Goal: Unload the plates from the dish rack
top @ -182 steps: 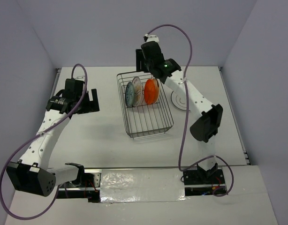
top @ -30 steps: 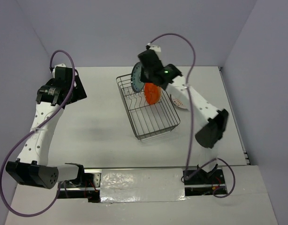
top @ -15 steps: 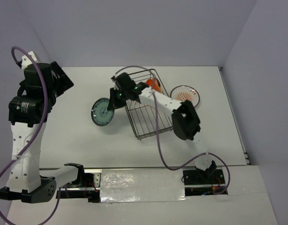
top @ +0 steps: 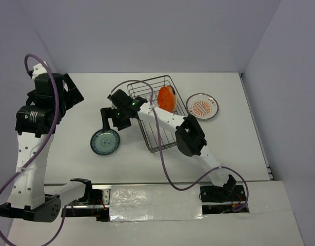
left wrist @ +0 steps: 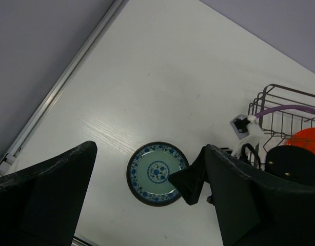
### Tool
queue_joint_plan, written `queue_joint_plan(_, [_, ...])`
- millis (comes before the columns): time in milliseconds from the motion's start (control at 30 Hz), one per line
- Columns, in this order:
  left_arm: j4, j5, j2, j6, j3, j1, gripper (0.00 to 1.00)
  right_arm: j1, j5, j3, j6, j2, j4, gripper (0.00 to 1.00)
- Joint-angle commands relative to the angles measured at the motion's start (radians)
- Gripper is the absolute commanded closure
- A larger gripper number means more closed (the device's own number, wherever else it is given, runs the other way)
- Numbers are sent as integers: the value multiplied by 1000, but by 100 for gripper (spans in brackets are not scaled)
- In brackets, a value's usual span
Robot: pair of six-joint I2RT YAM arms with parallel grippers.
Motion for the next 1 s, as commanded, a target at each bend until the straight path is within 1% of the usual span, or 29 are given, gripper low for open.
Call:
queue_joint_plan(0, [64,63,6,62,-16,-8,1,-29,116,-9,-34,-279,7,5])
queue_joint_plan(33, [68,87,12,62,-11,-9,1,-56,150,-44,-33,-334,4,4])
queue_joint_plan(67, [84,134,29,64,-8,-9,0,-76,257,-62,-22,-437,-31,3])
queue_joint_plan(100, [87,150,43,52,-2,-11,0,-96,314,-80,-13,-487,-60,2])
queue_joint_plan(133, [92,168,58,39,19,-11,1,-149,377,-110,-5,-530,-98,2])
queue_joint_plan(167, [109,192,102,18,33,-11,0,-182,522,-121,10,-570,-208,2])
queue_joint_plan(200, [118,261,135,1,71,-12,1,-211,591,-164,39,-651,-257,2])
queue_joint_plan(233, [123,287,170,-20,96,-40,0,-277,651,-202,48,-694,-294,1])
queue_joint_plan(267, [123,289,254,-74,159,-73,1,-311,752,-292,76,-790,-360,1])
queue_joint_plan(300, [117,270,306,-103,199,-115,0,-347,787,-346,78,-843,-371,0])
queue_joint_plan(333, [106,239,355,-129,248,-218,0,-407,810,-406,76,-898,-370,0])
queue_joint_plan(367, [95,214,471,-173,300,-276,0,-439,839,-455,82,-947,-373,0])
queue_joint_plan(400, [69,187,532,-198,414,-317,1,-466,844,-555,76,-1048,-368,0])
queue_joint_plan(433, [52,179,590,-247,470,-383,0,-493,839,-604,68,-1094,-356,0])
queue_joint_plan(467, [40,173,698,-270,519,-408,1,-544,834,-643,61,-1137,-344,0])
queue_joint_plan(500, [40,164,747,-286,594,-448,3,-564,812,-714,55,-1177,-338,0])
queue_joint_plan(533, [46,153,786,-316,621,-463,2,-579,805,-746,50,-1246,-333,0])
queue_joint_plan(567, [61,145,854,-323,642,-482,3,-595,799,-793,52,-1277,-335,0])
queue_joint_plan(600, [93,145,885,-320,646,-495,2,-599,776,-818,50,-1302,-332,0])
queue_joint_plan(633, [163,128,909,-301,652,-529,0,-599,761,-842,48,-1349,-325,0])
queue_joint_plan(667, [198,107,957,-285,658,-550,1,-599,749,-864,56,-1368,-324,0])
queue_joint_plan(733, [279,79,1001,-265,670,-592,1,-601,712,-928,59,-1414,-325,0])
queue_joint_plan(800, [328,68,1008,-263,640,-617,2,-602,692,-976,61,-1435,-335,0])
queue_joint_plan(933, [327,3,1049,-292,607,-638,6,-599,681,-1027,42,-1489,-345,0])
queue_joint_plan(967, [304,-25,1063,-294,609,-641,9,-604,678,-1039,39,-1507,-345,0])
